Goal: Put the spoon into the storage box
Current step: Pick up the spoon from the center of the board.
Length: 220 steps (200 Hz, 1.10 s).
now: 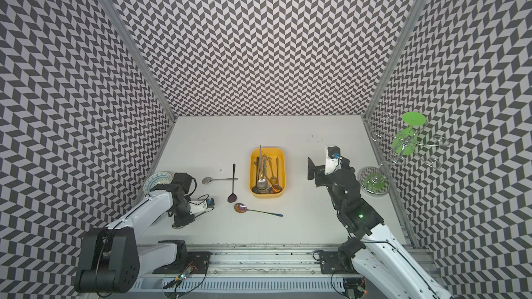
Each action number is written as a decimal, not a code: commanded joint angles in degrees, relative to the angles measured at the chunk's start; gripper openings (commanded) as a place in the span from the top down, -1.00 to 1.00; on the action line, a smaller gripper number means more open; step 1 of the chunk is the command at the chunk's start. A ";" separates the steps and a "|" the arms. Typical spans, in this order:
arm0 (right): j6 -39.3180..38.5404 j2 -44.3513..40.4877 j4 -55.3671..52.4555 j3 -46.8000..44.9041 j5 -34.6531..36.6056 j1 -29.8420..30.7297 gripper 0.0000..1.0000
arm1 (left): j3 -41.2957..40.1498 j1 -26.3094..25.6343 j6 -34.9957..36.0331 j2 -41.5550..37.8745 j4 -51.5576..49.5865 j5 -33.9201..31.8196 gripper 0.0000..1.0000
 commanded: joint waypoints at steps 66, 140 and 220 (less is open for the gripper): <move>-1.02 -2.48 5.30 -1.50 3.86 0.43 -0.99 | 2.71 -8.18 -6.79 10.06 13.00 7.59 1.00; -1.26 -3.61 5.73 -2.11 3.40 0.50 -0.99 | 11.19 -14.05 -11.97 16.86 14.50 9.76 1.00; -1.17 -3.39 5.77 -2.12 3.72 0.49 -0.99 | 12.97 -13.06 -10.18 4.25 4.29 9.97 0.32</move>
